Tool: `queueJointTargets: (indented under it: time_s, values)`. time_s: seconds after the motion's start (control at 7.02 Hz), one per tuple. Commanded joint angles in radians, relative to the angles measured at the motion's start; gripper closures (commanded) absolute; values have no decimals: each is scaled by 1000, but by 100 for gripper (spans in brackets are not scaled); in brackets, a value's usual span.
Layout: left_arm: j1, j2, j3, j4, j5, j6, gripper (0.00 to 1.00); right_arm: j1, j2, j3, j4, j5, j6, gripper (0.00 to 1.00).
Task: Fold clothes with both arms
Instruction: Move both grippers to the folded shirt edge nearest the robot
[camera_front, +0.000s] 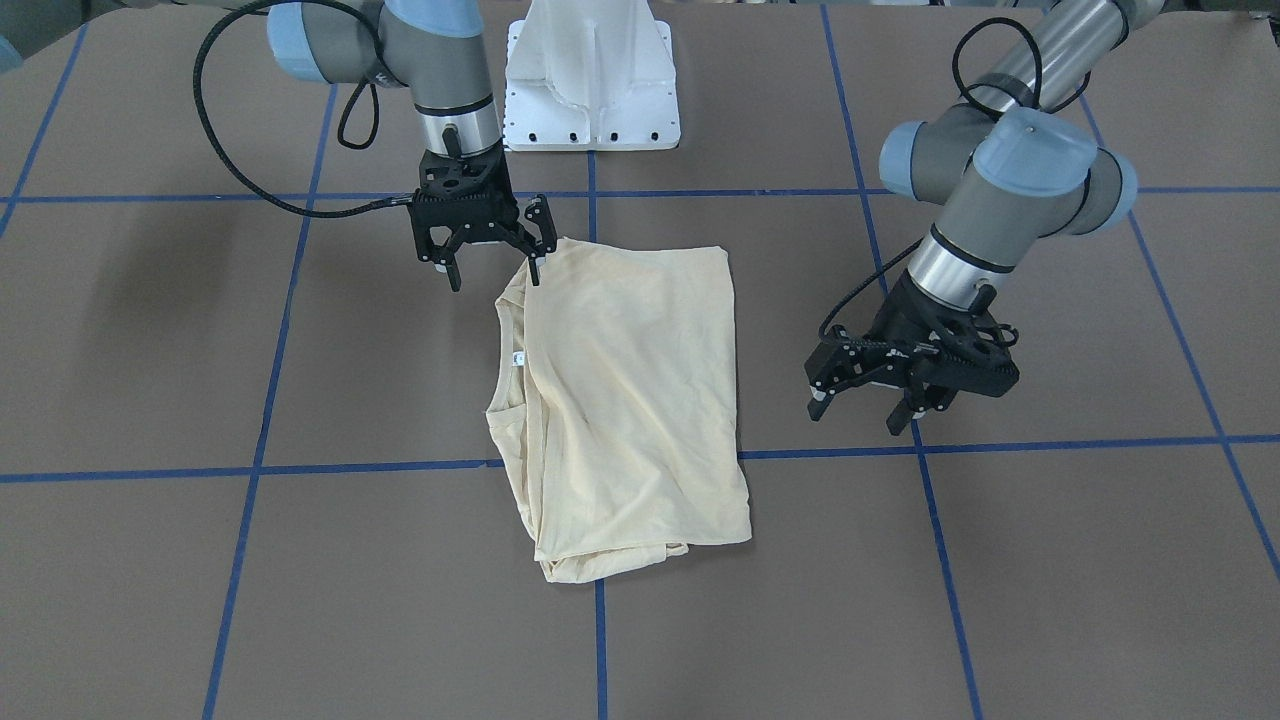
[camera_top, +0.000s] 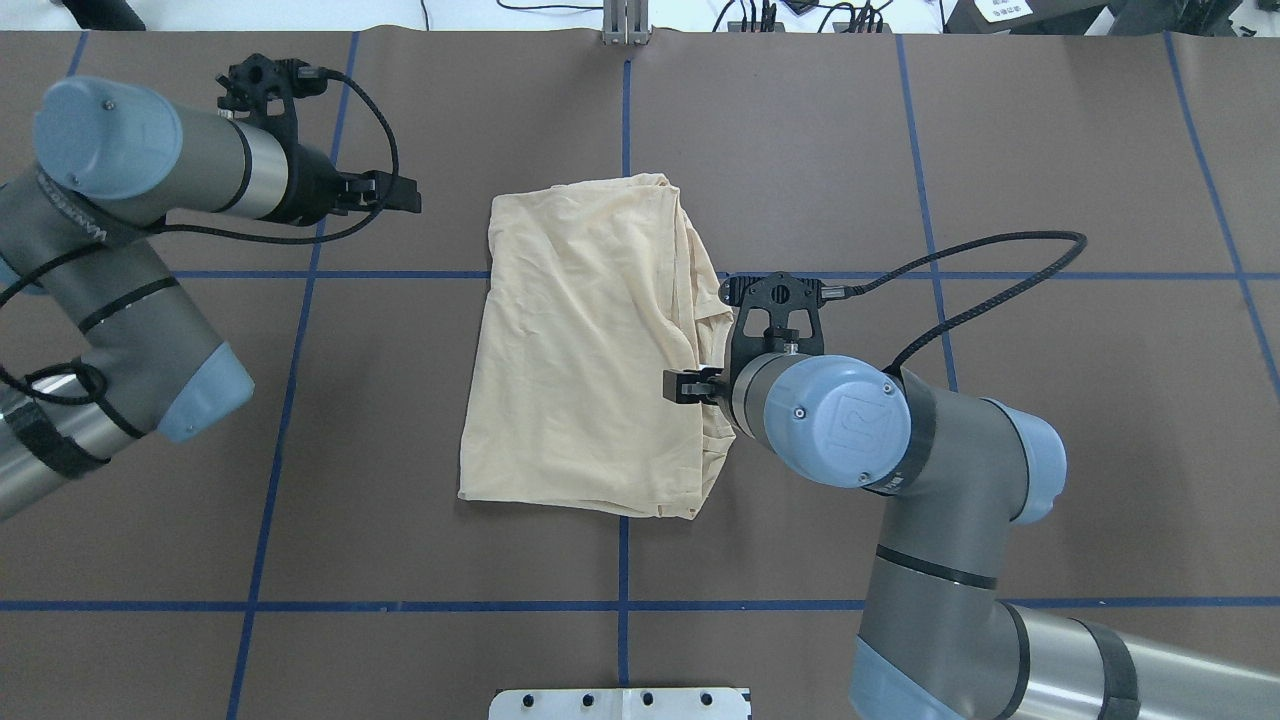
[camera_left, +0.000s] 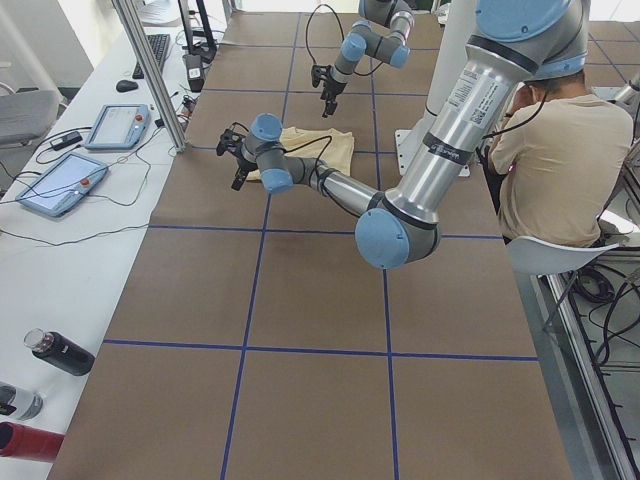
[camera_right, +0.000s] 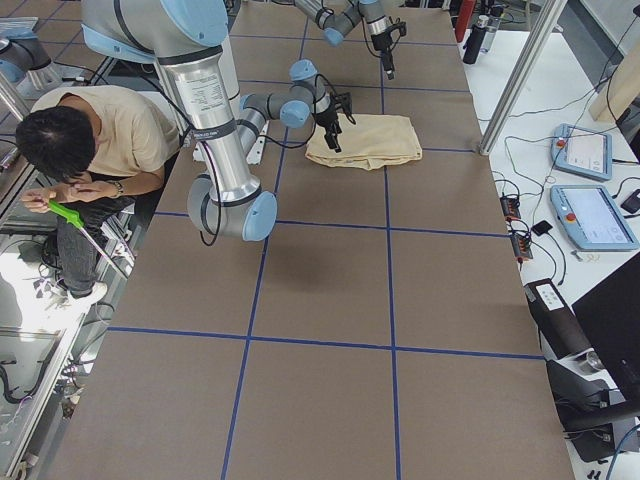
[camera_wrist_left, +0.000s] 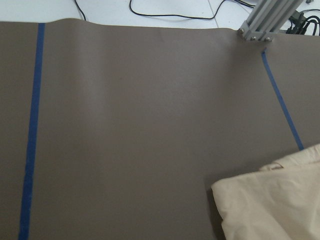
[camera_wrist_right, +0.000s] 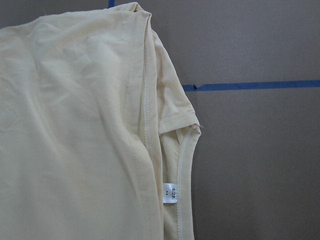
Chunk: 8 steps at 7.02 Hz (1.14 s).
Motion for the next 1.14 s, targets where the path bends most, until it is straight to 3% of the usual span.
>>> queueJointTargets:
  time_s: [0.0,0.29,0.57,1.0]
  values:
    - [172,120,-164,7,72,-193,0,-10,-46,34,45,-22,84,0]
    - [366,155,-194,5,214,-374,0,-13,-48,35,45,-23,84,0]
    - [461,155,-180,7,291,-488,17,-14,-51,33,45,-23,84,0]
    - [485,146,-158,7,292,-488,25,-14,-51,35,45,-23,84,0]
